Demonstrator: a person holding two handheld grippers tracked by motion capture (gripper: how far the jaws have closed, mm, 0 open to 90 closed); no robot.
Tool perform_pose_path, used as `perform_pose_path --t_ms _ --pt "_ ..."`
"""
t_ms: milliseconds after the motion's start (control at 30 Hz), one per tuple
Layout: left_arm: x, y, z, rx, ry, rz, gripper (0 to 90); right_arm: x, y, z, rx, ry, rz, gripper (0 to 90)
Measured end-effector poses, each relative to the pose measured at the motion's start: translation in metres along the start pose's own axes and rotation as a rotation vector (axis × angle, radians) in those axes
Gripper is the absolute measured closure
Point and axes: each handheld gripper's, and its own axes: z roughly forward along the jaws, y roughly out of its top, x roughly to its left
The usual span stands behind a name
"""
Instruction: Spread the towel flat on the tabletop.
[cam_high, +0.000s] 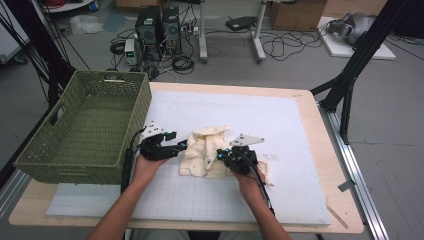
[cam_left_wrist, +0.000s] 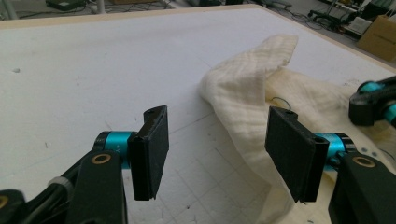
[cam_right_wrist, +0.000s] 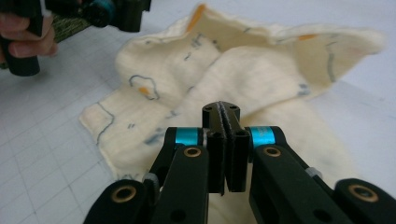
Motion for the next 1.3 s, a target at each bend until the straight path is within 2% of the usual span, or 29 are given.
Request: perform_pose_path --t_ms 33,100,167,233,300,400,467,500,567,633,767,833,1067,1167,1300 --pt "-0.001 0.0 0.001 0.0 -0.002 0.003 40.2 -0.004 0.001 -0.002 -0.003 0.016 0.025 87.9" --pt "-0.002 0.0 0.001 0.001 -0.004 0.014 40.3 -0.005 0.002 -0.005 -0.01 0.044 0.067 75.0" --pt "-0.002 0.0 0.002 -0.005 -0.004 0.012 40.5 0.001 0.001 -0.003 0.017 0.057 0.057 63.9" --pt "-0.002 0.0 0.001 -0.002 -0.004 0.013 40.5 0.009 0.0 0.002 0.042 0.046 0.032 50.5" --pt "-0.001 0.0 0.001 -0.004 -0.003 0.013 40.5 0.015 -0.001 0.008 0.043 0.028 0.013 39.8" --pt "-0.001 0.001 -0.001 -0.011 -0.002 0.007 40.6 0.023 -0.003 0.019 0.073 -0.01 -0.006 33.4" --pt "0.0 0.001 -0.001 -0.012 0.0 0.004 40.6 0.026 -0.004 0.027 0.089 -0.031 -0.004 34.5" --pt "0.0 0.001 -0.001 -0.011 0.001 0.003 40.6 0.026 -0.005 0.03 0.095 -0.045 -0.014 37.9" --pt "0.0 0.001 -0.002 -0.011 -0.002 0.004 40.7 0.025 -0.006 0.034 0.111 -0.062 -0.014 51.0" --pt "0.0 0.001 -0.002 -0.01 -0.005 0.004 40.8 0.023 -0.007 0.037 0.123 -0.056 -0.024 66.8" --pt "-0.001 0.0 -0.001 -0.005 -0.007 0.005 41.0 0.021 -0.006 0.036 0.128 -0.057 -0.078 85.5" --pt "-0.001 0.0 -0.001 -0.004 -0.009 0.006 41.4 0.021 -0.005 0.033 0.124 -0.057 -0.088 87.6" --pt "-0.001 0.0 0.0 0.0 -0.011 0.006 41.7 0.008 0.003 0.005 0.021 -0.064 -0.068 88.1" --pt "-0.001 0.0 0.0 0.001 -0.012 0.004 42.0 -0.006 0.008 -0.01 0.005 -0.095 -0.06 88.1" --pt "-0.003 -0.001 0.002 0.008 -0.015 0.012 42.0 -0.036 0.017 -0.028 -0.025 -0.163 -0.035 88.1"
